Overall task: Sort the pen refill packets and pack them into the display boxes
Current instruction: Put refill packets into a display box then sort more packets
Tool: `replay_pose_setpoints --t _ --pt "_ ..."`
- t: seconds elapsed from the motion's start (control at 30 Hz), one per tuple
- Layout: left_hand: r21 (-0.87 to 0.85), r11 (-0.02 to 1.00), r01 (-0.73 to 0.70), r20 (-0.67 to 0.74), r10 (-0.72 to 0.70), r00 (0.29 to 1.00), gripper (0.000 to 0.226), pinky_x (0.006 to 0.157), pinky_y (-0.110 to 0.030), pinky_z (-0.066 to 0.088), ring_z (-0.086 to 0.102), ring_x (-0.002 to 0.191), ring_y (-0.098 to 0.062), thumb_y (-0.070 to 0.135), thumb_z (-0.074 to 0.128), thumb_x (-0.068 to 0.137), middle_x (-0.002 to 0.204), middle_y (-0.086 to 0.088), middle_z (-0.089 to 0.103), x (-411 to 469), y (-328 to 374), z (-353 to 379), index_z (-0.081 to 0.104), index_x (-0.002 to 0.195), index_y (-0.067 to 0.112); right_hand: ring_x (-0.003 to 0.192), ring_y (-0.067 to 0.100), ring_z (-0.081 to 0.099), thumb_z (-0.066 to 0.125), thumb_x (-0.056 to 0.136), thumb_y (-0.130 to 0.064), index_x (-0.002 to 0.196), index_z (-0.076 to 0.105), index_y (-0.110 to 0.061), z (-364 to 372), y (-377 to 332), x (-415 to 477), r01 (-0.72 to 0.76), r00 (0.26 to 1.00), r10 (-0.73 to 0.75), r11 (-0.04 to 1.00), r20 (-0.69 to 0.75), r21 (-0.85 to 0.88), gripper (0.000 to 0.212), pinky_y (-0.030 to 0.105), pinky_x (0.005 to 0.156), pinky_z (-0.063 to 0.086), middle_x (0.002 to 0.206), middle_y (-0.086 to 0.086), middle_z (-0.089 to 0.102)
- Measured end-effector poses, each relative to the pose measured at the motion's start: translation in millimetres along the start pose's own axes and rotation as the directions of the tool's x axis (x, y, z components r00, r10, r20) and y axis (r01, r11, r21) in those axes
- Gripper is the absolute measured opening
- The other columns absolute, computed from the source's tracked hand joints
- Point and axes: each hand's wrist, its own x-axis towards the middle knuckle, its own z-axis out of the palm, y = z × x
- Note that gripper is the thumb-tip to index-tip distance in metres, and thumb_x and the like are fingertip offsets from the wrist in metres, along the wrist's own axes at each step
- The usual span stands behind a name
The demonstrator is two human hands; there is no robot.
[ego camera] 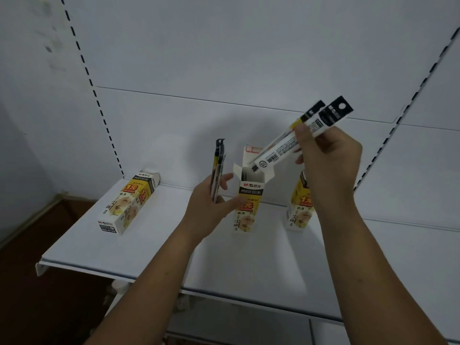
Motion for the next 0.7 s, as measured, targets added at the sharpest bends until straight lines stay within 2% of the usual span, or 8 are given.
replay_pose_setpoints --t 0.07,0.13,0.23,0.3,0.4,0.5,0.57,0.7 --pt "-0.049 0.999 -0.001 0.029 0.002 1.000 0.045 0.061 -0.034 0.058 0.057 0.063 -0.018 0.023 0.089 0.082 0.121 0.010 0.071 4.4 1.8 4.7 0.065 0.120 0.021 0.068 0.022 0.070 0.073 0.097 -0.028 0.089 0.078 -0.011 6.2 3.8 5.4 0.033 0.999 -0.031 0.998 0.034 -0.057 0.019 0.038 0.057 0.057 0.076 0.001 0.075" --pt "-0.070 0.998 -0.002 0.037 0.004 0.999 0.039 0.060 -0.028 0.055 0.059 0.064 -0.018 0.017 0.087 0.083 0.119 0.011 0.073 7.4 1.8 8.0 0.064 0.114 0.012 0.071 0.025 0.071 0.074 0.096 -0.031 0.089 0.078 -0.015 11.6 8.9 7.8 0.067 0.995 -0.057 0.990 0.086 -0.121 0.017 0.046 0.062 0.060 0.075 -0.001 0.075" --pt "-0.060 0.998 0.016 0.010 -0.015 1.000 0.036 0.058 -0.024 0.055 0.058 0.064 -0.019 0.014 0.086 0.084 0.112 0.019 0.074 9.4 -0.2 11.9 0.058 0.105 0.003 0.065 0.022 0.068 0.077 0.094 -0.030 0.086 0.077 -0.015 18.4 16.9 7.9 0.085 0.985 -0.053 0.977 0.165 -0.195 0.017 0.035 0.060 0.058 0.071 -0.001 0.073" --pt "-0.055 0.998 0.009 0.002 -0.009 1.000 0.037 0.057 -0.023 0.054 0.057 0.062 -0.019 0.014 0.085 0.085 0.110 0.019 0.075 9.2 -1.7 13.6 0.057 0.103 -0.001 0.059 0.023 0.061 0.079 0.092 -0.031 0.074 0.069 -0.012 21.4 24.8 7.3 0.090 0.979 -0.042 0.966 0.198 -0.243 0.028 0.026 0.055 0.049 0.065 0.005 0.068" --pt "-0.037 0.999 0.001 0.005 -0.001 1.000 0.036 0.056 -0.022 0.053 0.056 0.060 -0.019 0.013 0.085 0.085 0.111 0.023 0.074 7.9 -3.1 14.2 0.056 0.101 -0.002 0.052 0.007 0.045 0.082 0.088 -0.033 0.063 0.054 -0.021 23.1 36.6 3.9 0.088 0.967 -0.008 0.948 0.254 -0.305 0.039 0.014 0.051 0.038 0.060 0.000 0.059" --pt "-0.015 1.000 -0.002 0.008 0.002 1.000 0.034 0.056 -0.021 0.053 0.058 0.058 -0.017 0.013 0.084 0.086 0.107 0.031 0.073 6.4 -1.7 14.4 0.056 0.100 -0.002 0.062 -0.008 0.053 0.084 0.085 -0.037 0.083 0.067 -0.028 23.9 43.6 -2.2 0.086 0.932 0.070 0.910 0.355 -0.406 0.019 0.004 0.056 0.037 0.075 -0.014 0.064" --pt "0.001 1.000 0.000 0.001 0.000 1.000 0.033 0.056 -0.021 0.054 0.059 0.057 -0.016 0.015 0.083 0.087 0.105 0.037 0.071 5.6 -1.1 13.8 0.056 0.099 0.000 0.072 -0.016 0.055 0.082 0.085 -0.042 0.106 0.073 -0.029 22.9 47.2 -5.7 0.069 0.926 0.100 0.903 0.365 -0.423 0.026 0.004 0.060 0.039 0.090 -0.016 0.069" --pt "0.029 1.000 0.005 -0.020 -0.004 1.000 0.024 0.062 -0.029 0.052 0.059 0.065 -0.016 0.037 0.080 0.090 0.108 0.017 0.074 2.5 -1.9 8.8 0.062 0.098 0.025 0.081 -0.004 0.057 0.078 0.089 -0.043 0.113 0.074 -0.026 18.3 49.1 -11.0 0.075 0.956 0.048 0.913 0.289 -0.400 0.029 0.007 0.067 0.039 0.101 -0.013 0.069"
